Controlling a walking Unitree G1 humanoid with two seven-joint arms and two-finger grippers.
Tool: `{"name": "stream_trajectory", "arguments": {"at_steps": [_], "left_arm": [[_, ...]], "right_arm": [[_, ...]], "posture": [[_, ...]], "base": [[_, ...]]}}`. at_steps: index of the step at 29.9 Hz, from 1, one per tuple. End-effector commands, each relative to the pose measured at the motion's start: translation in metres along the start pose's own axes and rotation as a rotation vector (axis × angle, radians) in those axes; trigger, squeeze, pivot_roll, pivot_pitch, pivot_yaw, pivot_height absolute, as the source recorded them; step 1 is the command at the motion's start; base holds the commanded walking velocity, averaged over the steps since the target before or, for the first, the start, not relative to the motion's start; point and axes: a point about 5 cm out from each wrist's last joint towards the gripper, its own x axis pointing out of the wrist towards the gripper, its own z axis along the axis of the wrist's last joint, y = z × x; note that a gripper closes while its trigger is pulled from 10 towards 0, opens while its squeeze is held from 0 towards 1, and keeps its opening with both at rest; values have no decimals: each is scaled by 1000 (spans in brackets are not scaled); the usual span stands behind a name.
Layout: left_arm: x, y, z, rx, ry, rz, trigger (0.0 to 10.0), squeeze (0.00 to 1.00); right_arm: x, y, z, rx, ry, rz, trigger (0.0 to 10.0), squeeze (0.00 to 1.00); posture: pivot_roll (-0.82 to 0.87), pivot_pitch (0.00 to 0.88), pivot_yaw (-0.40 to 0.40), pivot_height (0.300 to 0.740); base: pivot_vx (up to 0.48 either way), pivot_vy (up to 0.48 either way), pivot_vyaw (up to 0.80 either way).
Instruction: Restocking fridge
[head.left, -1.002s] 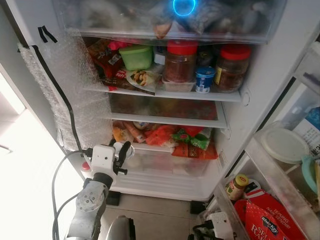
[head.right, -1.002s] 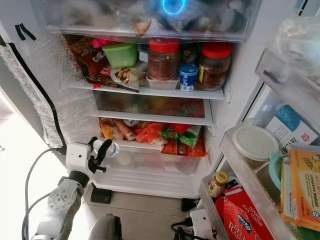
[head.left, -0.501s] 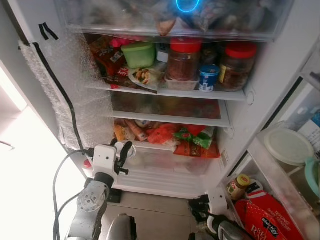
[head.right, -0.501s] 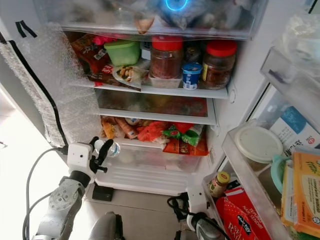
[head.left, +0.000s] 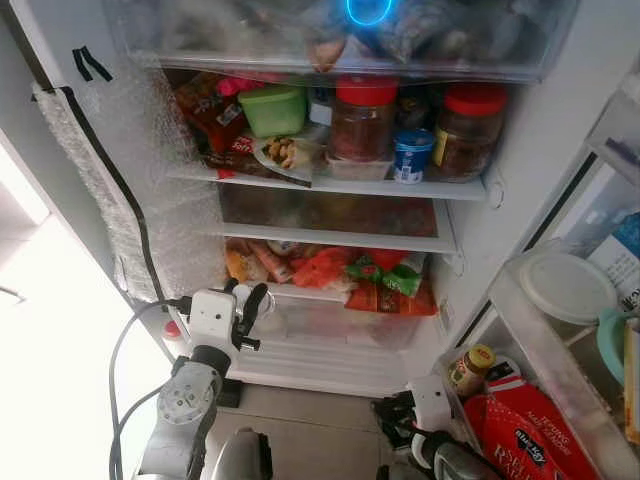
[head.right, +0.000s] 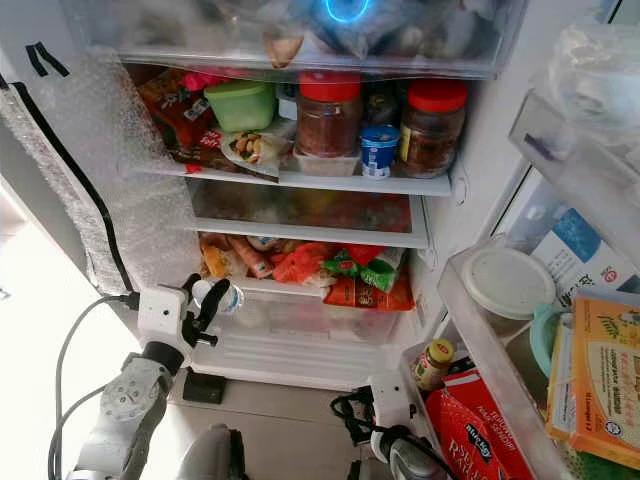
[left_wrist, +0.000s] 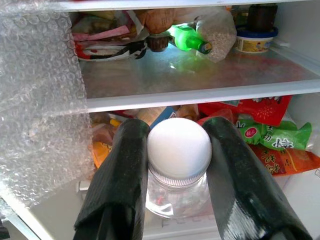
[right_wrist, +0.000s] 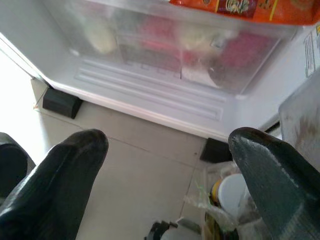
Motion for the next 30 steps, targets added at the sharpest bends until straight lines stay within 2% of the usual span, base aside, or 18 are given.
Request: {"name": "stream_trajectory", "arguments": {"at_steps": [1, 5, 12, 30], "left_arm": [[2, 1, 8, 12, -26, 0, 10000, 0], [2, 1, 8, 11, -26, 0, 10000, 0], [2, 0, 8, 16, -25, -7, 10000, 0], [3, -1, 8, 21, -23, -15, 10000, 0]], "right_arm": [[-3, 0, -8, -4, 36, 3, 10000, 0], [-3, 0, -8, -5, 38, 2, 10000, 0], [-7, 1, -21, -16, 103, 3, 10000, 0], [-5, 3, -21, -29, 116, 8, 10000, 0]], "posture": [[41, 70, -4, 648], [41, 70, -4, 648], [45, 71, -4, 648], [42, 69, -5, 648]], "base": [[0, 0, 0], [0, 0, 0], [0, 0, 0], [0, 0, 0]]}}
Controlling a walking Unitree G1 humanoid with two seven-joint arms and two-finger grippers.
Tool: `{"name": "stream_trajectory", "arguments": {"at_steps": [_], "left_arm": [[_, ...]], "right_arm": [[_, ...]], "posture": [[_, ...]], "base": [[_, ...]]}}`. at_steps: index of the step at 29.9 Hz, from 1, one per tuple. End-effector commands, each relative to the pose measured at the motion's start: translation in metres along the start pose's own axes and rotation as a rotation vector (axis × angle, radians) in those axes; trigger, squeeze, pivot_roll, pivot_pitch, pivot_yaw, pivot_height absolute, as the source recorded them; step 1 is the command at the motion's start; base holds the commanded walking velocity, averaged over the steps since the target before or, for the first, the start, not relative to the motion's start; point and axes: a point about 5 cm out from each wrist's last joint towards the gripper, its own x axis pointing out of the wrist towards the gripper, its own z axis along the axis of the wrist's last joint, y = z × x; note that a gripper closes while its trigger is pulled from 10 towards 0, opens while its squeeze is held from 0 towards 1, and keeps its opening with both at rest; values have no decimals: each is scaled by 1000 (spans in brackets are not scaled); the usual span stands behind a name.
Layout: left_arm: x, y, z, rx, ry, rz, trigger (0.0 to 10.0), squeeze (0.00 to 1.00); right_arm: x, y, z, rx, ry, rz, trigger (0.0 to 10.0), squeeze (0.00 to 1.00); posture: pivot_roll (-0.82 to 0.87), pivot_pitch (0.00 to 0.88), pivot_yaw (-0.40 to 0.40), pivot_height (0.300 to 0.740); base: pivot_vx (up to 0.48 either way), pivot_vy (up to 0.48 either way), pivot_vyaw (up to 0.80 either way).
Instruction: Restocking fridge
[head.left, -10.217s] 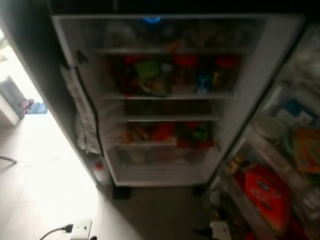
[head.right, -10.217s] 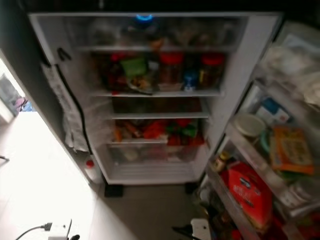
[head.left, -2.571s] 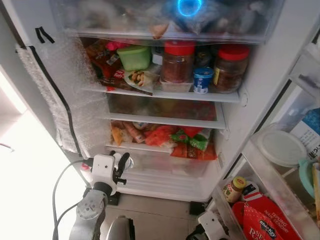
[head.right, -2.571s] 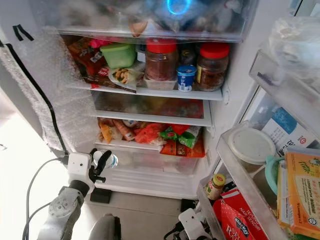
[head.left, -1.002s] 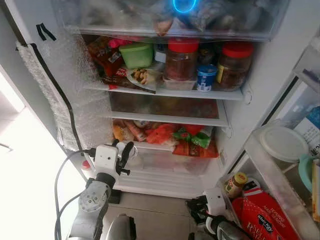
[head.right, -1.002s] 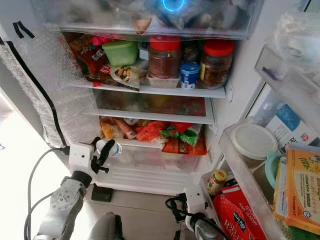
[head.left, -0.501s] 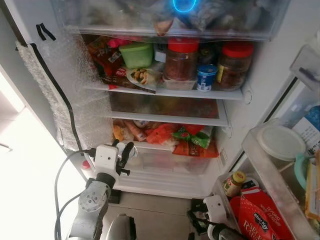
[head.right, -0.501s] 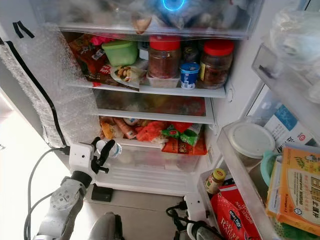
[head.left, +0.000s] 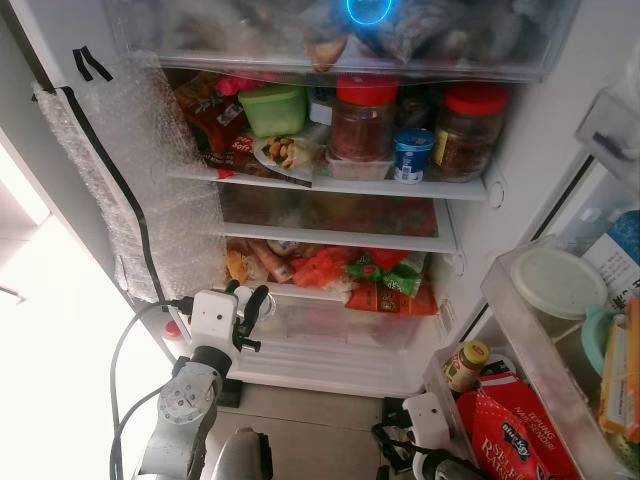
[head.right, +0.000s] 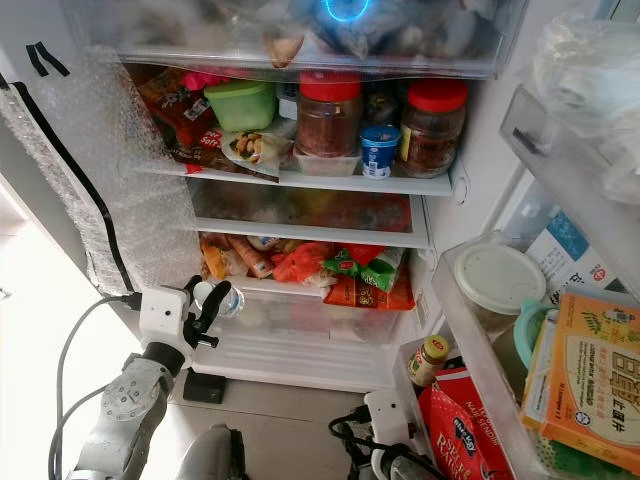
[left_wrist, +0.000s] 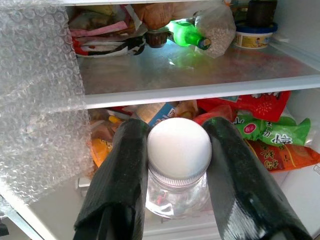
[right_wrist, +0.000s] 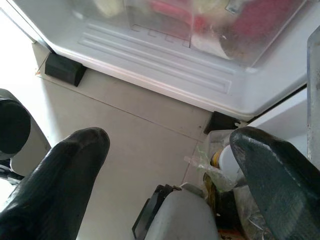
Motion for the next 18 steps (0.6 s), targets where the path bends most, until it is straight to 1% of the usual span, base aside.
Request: {"name": "stream_trajectory", "arguments": {"at_steps": [1, 2, 5, 18], "left_arm": [[2, 0, 10, 21, -38, -9, 10000, 0], [2, 0, 10, 21, -38, -10, 10000, 0], [3, -1, 10, 22, -38, -13, 10000, 0], [3, -1, 10, 27, -42, -15, 10000, 0]], "right_arm": [[0, -1, -2, 7, 16, -5, 10000, 0], [0, 0, -1, 7, 14, -4, 10000, 0], [1, 0, 0, 6, 9, -1, 10000, 0], [-1, 1, -3, 9, 11, 6, 10000, 0]], "posture": [[42, 69, -5, 648], [42, 69, -5, 648], [43, 68, -6, 648], [43, 68, -6, 648]], "base": [[0, 0, 0], [0, 0, 0], [240, 0, 0], [259, 0, 0]]}}
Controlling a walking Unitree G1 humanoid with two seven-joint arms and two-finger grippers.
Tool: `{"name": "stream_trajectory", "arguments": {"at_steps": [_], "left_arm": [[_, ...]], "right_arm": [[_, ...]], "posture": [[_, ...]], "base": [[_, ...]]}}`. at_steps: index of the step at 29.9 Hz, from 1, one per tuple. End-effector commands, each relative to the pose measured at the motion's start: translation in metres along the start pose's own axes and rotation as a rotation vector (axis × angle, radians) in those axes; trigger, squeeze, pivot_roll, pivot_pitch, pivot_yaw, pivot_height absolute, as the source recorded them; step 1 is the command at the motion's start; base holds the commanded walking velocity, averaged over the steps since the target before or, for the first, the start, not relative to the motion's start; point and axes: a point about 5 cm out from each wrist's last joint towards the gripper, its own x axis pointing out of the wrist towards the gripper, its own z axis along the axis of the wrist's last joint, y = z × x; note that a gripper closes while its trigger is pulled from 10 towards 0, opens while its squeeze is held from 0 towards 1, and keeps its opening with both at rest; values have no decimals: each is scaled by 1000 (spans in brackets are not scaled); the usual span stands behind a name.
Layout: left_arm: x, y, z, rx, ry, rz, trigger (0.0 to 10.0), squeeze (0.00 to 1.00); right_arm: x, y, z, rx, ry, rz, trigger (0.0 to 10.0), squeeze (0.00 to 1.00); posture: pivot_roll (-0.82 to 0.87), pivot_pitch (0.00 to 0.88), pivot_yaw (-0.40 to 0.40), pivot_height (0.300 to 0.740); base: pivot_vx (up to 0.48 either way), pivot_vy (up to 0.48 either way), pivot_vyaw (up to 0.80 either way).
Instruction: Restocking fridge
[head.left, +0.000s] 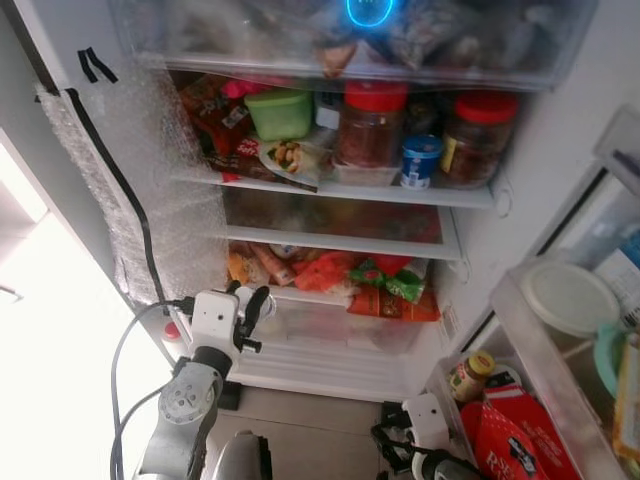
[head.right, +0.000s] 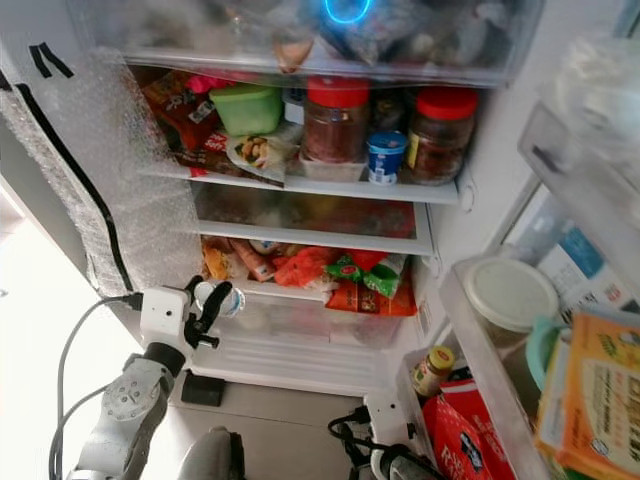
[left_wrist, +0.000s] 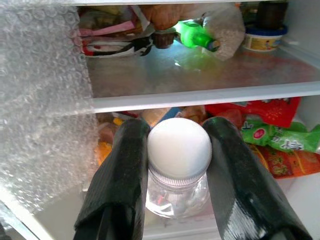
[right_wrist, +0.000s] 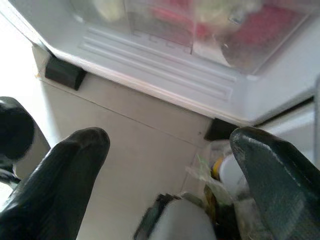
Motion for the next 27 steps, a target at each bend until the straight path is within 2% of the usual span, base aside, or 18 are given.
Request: {"name": "stream_trajectory", "arguments": {"at_steps": [1, 27], "left_arm": [[4, -4, 11, 13, -47, -15, 10000, 0], [6, -6, 14, 36, -56, -28, 10000, 0]], "right_arm": [[-2, -3, -5, 5, 16, -9, 10000, 0], [-9, -12, -18, 41, 53, -38, 10000, 0]], "posture": [[43, 68, -6, 648], [40, 68, -7, 648]], "base": [[274, 0, 0], [277, 0, 0]]}}
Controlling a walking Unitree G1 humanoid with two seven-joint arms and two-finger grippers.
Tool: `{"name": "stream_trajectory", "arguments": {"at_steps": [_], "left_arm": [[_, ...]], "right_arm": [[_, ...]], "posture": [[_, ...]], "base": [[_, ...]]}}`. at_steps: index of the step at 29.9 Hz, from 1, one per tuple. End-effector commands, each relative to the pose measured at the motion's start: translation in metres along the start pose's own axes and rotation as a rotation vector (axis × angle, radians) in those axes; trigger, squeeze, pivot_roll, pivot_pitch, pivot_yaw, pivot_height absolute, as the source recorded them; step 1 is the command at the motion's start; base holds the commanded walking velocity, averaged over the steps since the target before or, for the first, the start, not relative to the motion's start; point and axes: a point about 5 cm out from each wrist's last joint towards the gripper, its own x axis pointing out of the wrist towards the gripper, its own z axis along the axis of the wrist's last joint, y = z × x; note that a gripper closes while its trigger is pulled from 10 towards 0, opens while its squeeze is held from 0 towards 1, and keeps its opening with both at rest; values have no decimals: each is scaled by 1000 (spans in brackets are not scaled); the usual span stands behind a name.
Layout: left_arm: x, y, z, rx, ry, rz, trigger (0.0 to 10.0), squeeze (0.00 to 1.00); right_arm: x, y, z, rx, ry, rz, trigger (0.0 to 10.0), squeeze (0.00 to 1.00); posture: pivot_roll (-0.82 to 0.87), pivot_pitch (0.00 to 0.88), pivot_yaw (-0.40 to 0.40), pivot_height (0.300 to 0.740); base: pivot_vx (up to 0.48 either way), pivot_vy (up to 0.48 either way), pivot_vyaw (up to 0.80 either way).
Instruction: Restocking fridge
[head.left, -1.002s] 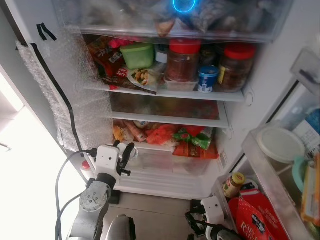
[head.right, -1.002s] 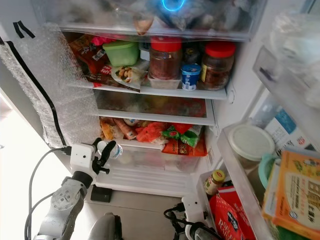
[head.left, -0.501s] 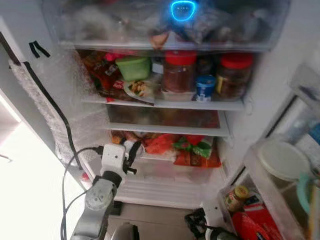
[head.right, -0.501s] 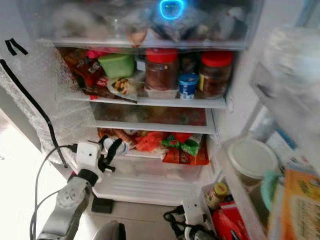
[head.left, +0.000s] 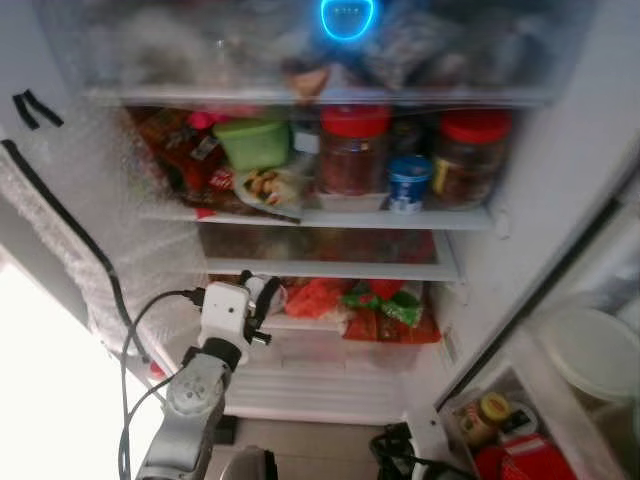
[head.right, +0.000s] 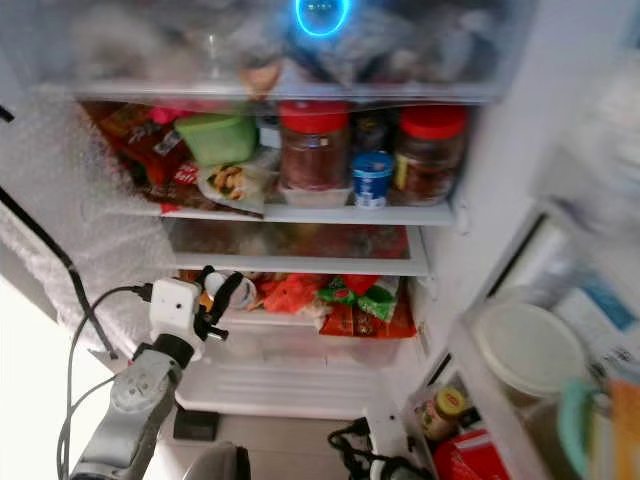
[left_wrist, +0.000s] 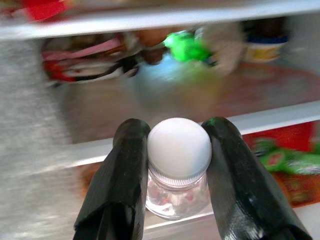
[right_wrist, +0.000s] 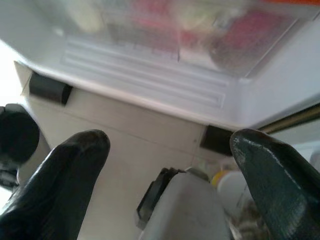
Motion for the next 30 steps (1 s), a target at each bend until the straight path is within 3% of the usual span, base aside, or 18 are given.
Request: {"name": "stream_trajectory", "arguments": {"at_steps": [1, 17, 21, 30], "left_arm": [[5, -9, 8, 7, -38, -30, 10000, 0], [10, -7, 16, 47, -75, -40, 10000, 0], [10, -7, 18, 54, -93, -44, 10000, 0], [14, -1, 14, 95, -123, -53, 10000, 0]], "right_arm": [[-3, -7, -5, 22, 12, -28, 10000, 0], [1, 0, -1, 23, 16, -22, 10000, 0], [1, 0, -1, 23, 18, -23, 10000, 0], [-10, -16, -16, 41, 43, -51, 10000, 0]], "posture": [[40, 68, -7, 648], [40, 67, -11, 648], [40, 68, -12, 648], [32, 67, -14, 648]], "base": [[277, 0, 0], [276, 0, 0], [0, 0, 0], [0, 0, 0]]}}
